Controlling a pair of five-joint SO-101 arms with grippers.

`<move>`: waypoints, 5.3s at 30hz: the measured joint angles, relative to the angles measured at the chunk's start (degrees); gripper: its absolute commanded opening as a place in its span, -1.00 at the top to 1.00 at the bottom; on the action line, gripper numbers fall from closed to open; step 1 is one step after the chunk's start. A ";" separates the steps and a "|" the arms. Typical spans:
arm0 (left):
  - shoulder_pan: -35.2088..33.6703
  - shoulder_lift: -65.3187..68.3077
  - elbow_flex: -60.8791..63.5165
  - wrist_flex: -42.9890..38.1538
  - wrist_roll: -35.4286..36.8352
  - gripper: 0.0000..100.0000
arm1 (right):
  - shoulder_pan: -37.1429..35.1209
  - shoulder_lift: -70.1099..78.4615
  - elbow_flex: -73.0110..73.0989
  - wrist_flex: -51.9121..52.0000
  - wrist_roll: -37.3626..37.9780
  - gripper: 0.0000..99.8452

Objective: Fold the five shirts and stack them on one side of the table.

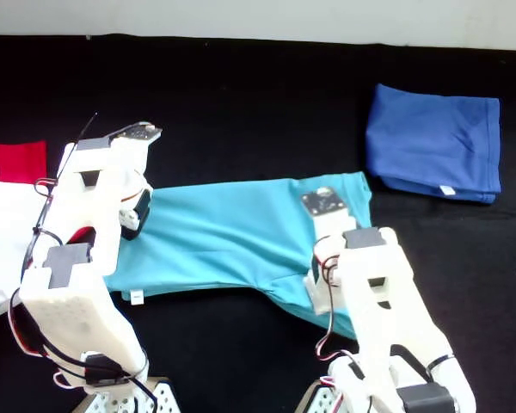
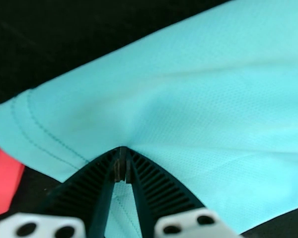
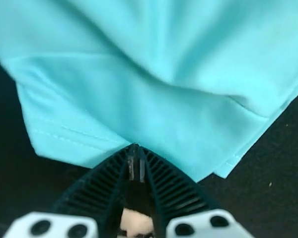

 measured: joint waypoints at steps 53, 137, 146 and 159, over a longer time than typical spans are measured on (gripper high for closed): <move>0.00 0.00 0.00 0.00 0.00 0.98 | 7.03 85.36 -126.86 25.93 -0.26 0.99; -0.53 -28.22 36.57 -13.27 0.09 0.98 | 6.86 3.43 -10.55 -2.20 19.43 0.53; -0.53 -28.22 36.84 -13.63 0.09 0.98 | -4.57 6.42 -5.27 -1.41 25.67 0.46; -0.53 -28.22 36.84 -13.63 0.09 0.98 | -4.75 26.20 -7.38 -11.08 27.96 0.49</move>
